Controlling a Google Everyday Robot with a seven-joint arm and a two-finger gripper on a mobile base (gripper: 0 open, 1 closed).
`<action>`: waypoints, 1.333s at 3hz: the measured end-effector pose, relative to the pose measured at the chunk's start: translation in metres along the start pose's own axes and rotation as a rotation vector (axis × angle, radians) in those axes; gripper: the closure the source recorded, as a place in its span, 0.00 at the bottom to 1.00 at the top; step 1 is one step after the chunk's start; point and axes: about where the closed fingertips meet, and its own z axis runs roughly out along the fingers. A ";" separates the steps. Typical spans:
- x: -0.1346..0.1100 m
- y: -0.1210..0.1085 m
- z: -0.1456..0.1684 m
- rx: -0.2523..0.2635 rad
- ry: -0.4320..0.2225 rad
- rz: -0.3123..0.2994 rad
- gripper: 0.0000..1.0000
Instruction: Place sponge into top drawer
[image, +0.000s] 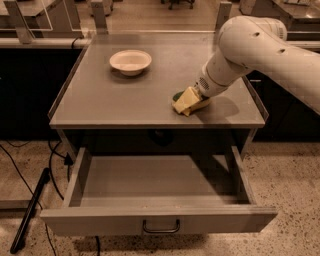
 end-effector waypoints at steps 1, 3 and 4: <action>-0.002 0.010 -0.025 0.011 -0.021 -0.022 1.00; 0.007 0.032 -0.087 -0.049 -0.092 -0.138 1.00; 0.007 0.035 -0.086 -0.052 -0.094 -0.211 1.00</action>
Offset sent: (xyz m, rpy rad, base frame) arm -0.0621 -0.0010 0.0797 0.0076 -0.1335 0.1190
